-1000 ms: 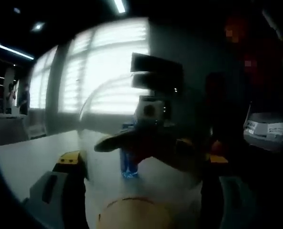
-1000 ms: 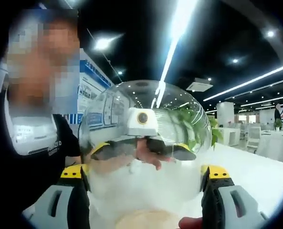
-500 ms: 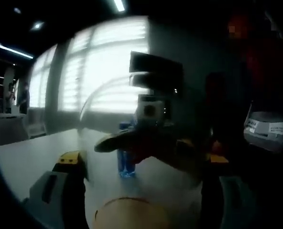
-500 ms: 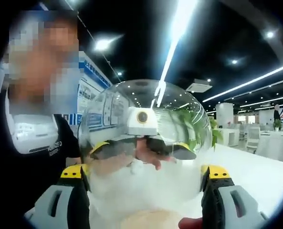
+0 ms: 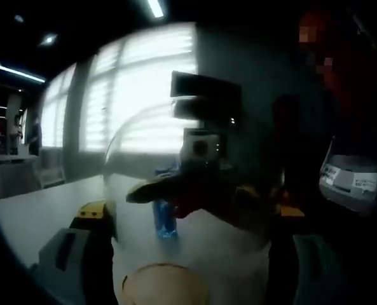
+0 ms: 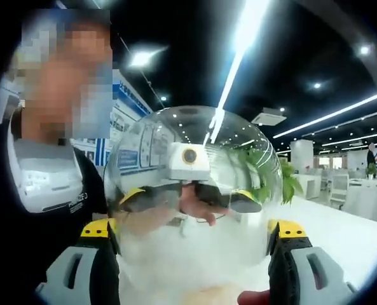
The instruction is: Open the cover put in the Mizone put the cover back on
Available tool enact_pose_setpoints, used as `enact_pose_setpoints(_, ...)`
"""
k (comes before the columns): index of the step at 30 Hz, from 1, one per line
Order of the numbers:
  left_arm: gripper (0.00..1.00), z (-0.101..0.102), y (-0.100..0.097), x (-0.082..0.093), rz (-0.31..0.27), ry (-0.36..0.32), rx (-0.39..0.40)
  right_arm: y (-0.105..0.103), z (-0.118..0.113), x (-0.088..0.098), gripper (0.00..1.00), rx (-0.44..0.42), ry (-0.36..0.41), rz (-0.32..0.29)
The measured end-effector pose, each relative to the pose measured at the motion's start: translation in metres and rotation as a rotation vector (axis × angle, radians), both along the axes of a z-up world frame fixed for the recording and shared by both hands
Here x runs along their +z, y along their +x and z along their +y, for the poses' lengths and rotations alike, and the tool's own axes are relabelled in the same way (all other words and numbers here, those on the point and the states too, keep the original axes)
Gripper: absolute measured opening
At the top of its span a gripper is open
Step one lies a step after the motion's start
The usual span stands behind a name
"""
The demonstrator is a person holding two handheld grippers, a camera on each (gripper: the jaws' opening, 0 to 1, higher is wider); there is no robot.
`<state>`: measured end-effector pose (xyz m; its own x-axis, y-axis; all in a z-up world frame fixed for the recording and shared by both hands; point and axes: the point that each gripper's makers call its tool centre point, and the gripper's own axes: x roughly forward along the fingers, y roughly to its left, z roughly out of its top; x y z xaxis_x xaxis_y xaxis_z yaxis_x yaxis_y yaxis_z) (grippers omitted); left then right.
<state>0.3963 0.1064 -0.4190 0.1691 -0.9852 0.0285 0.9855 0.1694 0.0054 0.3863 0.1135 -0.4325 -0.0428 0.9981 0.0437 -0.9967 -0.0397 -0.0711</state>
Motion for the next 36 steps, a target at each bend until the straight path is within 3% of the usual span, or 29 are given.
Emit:
enact_pose_setpoints(3, 0.86, -0.001, -0.003, 0.003, -0.014, 0.004, 0.006, -0.002, 0.000, 0.003, 0.90, 0.006, 0.010, -0.013)
enact_pose_setpoints(9, 0.86, -0.006, -0.010, -0.009, -0.024, 0.065, 0.010, -0.006, -0.002, -0.003, 0.90, 0.016, -0.024, -0.037)
enact_pose_setpoints(27, 0.86, -0.013, -0.024, -0.007, -0.005, 0.059, 0.019, -0.013, -0.004, 0.000, 0.90, 0.024, -0.017, -0.016)
enact_pose_setpoints(36, 0.86, -0.009, -0.034, 0.000, -0.036, 0.076, 0.013, -0.030, -0.005, 0.004, 0.90, 0.015, -0.009, -0.050)
